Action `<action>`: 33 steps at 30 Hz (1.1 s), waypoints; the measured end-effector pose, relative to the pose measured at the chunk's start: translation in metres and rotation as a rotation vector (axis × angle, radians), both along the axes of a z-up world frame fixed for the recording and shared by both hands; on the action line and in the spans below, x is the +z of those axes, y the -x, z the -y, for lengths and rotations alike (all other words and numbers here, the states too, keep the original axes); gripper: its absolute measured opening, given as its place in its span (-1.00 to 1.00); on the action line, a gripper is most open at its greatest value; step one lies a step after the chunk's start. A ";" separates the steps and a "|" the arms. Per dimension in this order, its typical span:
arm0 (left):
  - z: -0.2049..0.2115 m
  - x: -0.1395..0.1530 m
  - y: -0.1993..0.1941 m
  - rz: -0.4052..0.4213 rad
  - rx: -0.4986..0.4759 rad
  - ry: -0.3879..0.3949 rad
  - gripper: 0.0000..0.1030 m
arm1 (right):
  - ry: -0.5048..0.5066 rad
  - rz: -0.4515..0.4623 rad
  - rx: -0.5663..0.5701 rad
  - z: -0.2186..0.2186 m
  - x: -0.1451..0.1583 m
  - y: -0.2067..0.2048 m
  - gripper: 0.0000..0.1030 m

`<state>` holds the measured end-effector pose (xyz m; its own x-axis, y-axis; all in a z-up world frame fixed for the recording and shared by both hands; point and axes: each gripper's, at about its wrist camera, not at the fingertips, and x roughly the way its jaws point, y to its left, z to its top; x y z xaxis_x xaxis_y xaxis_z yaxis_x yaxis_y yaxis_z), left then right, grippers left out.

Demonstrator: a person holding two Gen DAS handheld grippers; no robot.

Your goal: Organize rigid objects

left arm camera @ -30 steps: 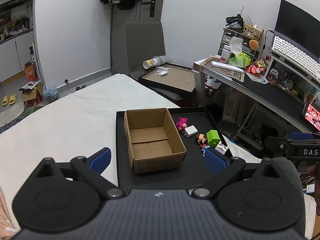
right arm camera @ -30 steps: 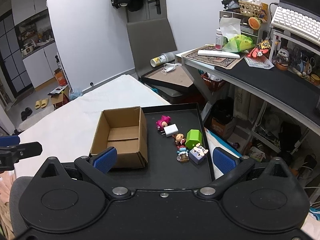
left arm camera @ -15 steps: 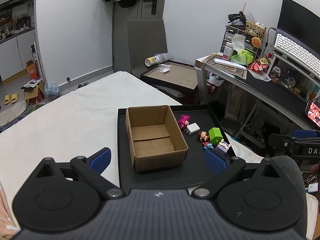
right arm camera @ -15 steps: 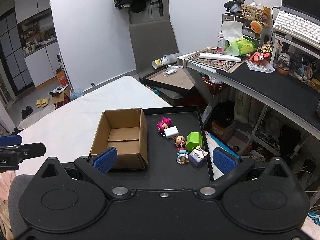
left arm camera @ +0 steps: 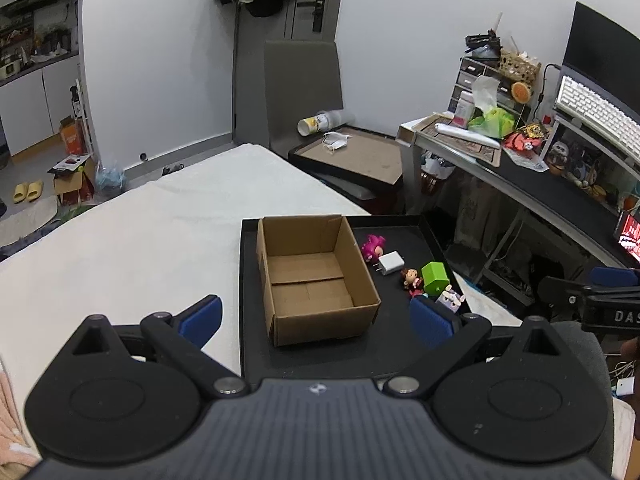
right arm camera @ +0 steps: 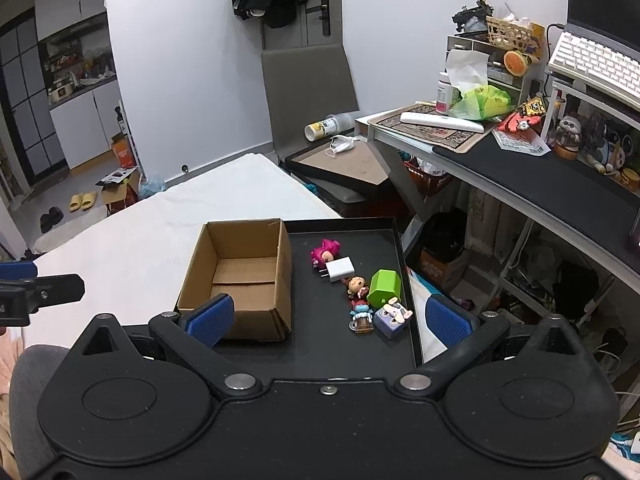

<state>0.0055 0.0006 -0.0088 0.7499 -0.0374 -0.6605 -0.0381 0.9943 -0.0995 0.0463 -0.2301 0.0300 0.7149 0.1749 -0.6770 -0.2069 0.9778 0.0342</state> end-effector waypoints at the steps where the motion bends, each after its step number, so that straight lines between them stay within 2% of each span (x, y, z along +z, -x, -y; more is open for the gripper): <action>1: 0.000 -0.001 -0.001 -0.002 0.002 -0.007 0.93 | -0.004 -0.003 0.004 -0.001 -0.001 -0.001 1.00; 10: -0.006 -0.009 -0.011 -0.010 0.019 -0.004 0.93 | -0.023 -0.037 0.009 0.004 -0.012 -0.015 1.00; 20: -0.024 -0.021 -0.030 -0.049 0.077 -0.013 0.92 | -0.058 -0.082 -0.039 0.016 -0.033 -0.037 1.00; 33: -0.039 -0.037 -0.058 -0.097 0.106 -0.015 0.92 | -0.112 -0.151 -0.129 0.032 -0.063 -0.080 1.00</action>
